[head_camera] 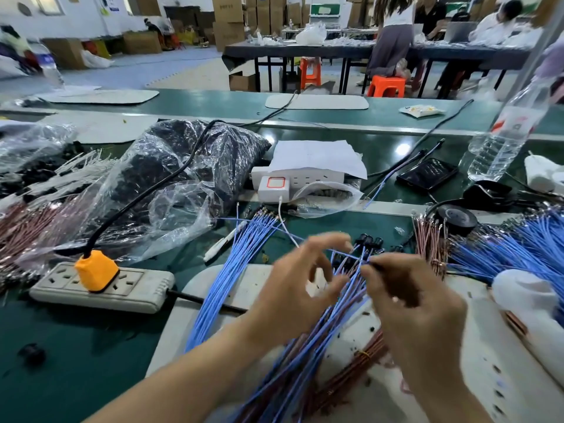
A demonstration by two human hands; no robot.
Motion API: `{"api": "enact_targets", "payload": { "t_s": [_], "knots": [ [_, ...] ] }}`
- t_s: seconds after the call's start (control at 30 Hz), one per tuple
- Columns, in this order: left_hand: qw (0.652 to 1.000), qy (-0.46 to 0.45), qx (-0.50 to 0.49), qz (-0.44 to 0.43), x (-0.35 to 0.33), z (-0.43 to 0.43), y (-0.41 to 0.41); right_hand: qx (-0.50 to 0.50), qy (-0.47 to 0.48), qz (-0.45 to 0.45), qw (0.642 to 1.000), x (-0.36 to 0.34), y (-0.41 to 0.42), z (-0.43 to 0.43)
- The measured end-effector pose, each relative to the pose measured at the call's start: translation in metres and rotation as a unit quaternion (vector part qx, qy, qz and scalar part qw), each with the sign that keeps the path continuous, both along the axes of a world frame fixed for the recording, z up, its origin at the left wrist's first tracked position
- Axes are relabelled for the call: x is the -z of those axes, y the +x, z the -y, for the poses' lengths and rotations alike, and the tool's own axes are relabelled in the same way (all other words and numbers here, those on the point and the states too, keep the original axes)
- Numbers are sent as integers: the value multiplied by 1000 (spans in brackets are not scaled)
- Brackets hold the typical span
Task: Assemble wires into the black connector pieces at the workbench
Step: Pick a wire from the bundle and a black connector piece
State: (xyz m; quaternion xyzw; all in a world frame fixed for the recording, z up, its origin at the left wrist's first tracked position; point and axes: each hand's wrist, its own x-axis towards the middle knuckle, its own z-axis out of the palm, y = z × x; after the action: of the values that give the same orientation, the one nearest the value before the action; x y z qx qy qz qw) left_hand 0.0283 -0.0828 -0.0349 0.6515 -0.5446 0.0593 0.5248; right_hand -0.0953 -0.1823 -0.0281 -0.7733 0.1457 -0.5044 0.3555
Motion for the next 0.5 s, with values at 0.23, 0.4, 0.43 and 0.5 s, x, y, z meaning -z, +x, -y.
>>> {"api": "enact_targets", "payload": {
  "t_s": [0.23,0.4,0.43,0.5],
  "knots": [
    [997,-2,58,-41,2,4,-4,36,-91,4,995,9,1,-10],
    [996,22,65,-55,2,3,-4,13,-118,21,993,5,2,-11],
    [997,28,60,-45,1,3,-4,9,-119,27,993,4,2,-10],
    [997,38,59,-40,1,3,-3,3,-118,34,992,3,1,-8]
  ]
}}
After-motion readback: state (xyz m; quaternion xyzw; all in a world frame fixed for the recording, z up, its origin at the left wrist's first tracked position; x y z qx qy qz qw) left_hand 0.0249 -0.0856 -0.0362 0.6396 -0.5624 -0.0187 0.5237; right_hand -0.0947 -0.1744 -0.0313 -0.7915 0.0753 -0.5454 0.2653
